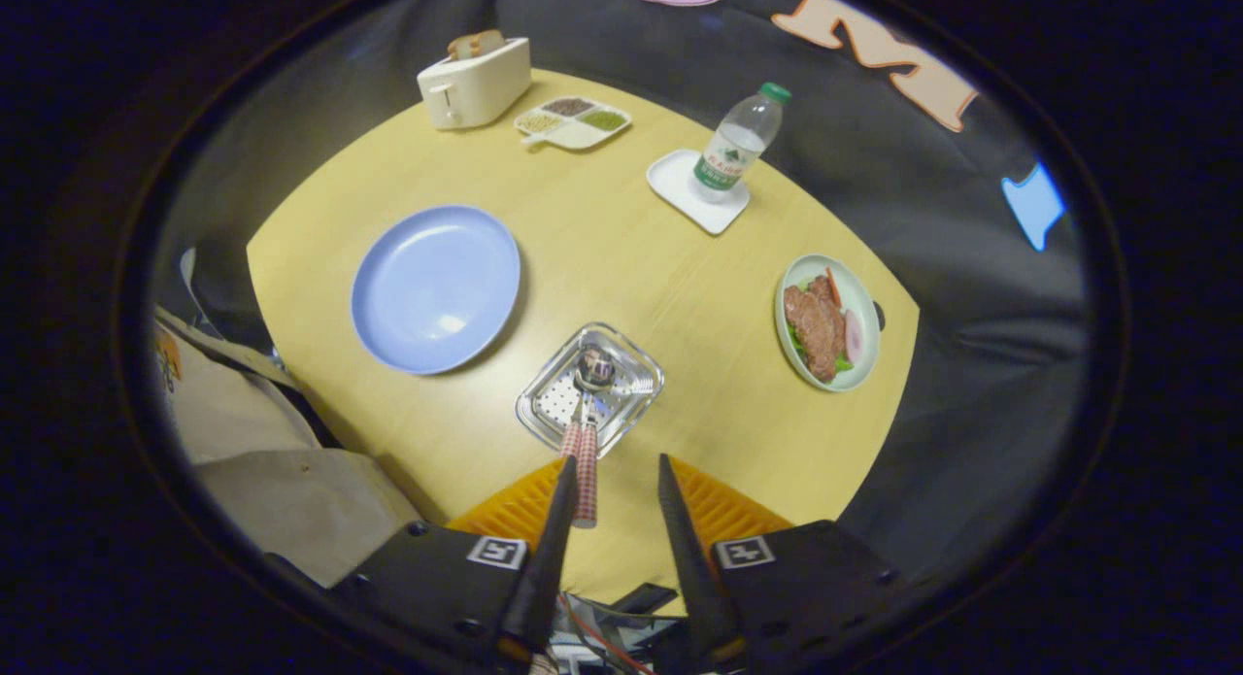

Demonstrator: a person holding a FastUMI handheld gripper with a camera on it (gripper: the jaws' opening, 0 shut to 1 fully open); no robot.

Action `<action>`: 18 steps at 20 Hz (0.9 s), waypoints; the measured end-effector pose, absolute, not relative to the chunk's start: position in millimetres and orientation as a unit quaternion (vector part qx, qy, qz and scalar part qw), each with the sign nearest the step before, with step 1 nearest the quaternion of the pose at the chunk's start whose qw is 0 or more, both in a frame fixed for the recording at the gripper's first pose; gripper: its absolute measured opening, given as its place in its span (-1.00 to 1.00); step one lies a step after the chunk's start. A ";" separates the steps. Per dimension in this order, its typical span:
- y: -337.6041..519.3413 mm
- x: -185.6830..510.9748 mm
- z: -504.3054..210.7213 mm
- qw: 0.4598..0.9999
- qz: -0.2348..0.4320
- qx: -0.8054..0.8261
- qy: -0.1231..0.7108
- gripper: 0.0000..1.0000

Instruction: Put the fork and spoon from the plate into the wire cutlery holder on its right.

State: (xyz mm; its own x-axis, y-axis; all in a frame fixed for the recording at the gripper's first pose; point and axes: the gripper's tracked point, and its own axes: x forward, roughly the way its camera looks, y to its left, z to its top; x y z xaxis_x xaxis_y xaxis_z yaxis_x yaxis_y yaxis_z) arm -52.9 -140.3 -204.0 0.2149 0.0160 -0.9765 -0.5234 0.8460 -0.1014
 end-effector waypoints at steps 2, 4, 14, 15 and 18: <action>-129.7 -40.9 -192.7 0.796 0.163 -0.173 0.557 0.69; -113.5 -26.2 -169.9 0.843 0.143 -0.128 0.503 0.87; -119.8 -7.3 -75.5 0.970 0.027 0.012 0.240 0.98; -122.1 -8.8 -69.5 0.975 0.018 0.015 0.220 0.98; -131.4 -7.1 -51.6 0.986 -0.005 0.025 0.162 0.98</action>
